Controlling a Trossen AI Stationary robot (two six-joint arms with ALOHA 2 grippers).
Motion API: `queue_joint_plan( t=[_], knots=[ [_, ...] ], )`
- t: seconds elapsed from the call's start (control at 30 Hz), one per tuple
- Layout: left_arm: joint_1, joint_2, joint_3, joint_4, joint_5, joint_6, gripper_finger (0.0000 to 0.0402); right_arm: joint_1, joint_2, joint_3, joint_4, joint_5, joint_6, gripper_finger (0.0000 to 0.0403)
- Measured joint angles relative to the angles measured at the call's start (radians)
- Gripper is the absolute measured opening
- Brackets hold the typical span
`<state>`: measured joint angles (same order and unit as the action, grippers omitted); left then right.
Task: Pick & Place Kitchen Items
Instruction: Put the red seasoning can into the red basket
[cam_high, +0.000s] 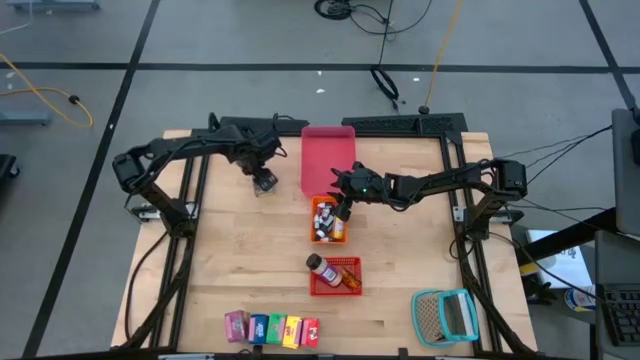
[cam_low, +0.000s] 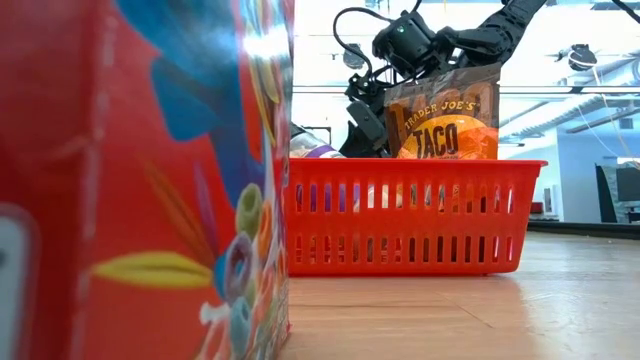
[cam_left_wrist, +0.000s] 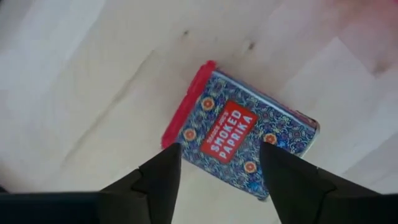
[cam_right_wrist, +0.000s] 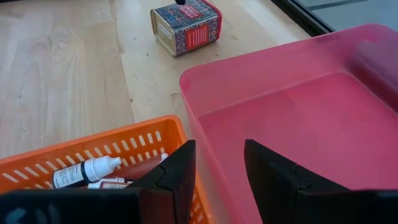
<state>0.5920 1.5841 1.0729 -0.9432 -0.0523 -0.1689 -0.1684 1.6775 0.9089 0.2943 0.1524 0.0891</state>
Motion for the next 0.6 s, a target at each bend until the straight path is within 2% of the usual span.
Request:
queue_joint_plan(
  t=[0.3, 0.6],
  knots=[
    [0.009, 0.000, -0.005, -0.033, 0.000, -0.212, 0.0230, 0.000, 0.000, 0.000, 0.000, 0.000, 0.000, 0.0132],
    [0.010, -0.006, -0.102, -0.002, 0.010, -0.420, 0.0230, 0.000, 0.000, 0.000, 0.000, -0.001, -0.023, 0.0132]
  ],
)
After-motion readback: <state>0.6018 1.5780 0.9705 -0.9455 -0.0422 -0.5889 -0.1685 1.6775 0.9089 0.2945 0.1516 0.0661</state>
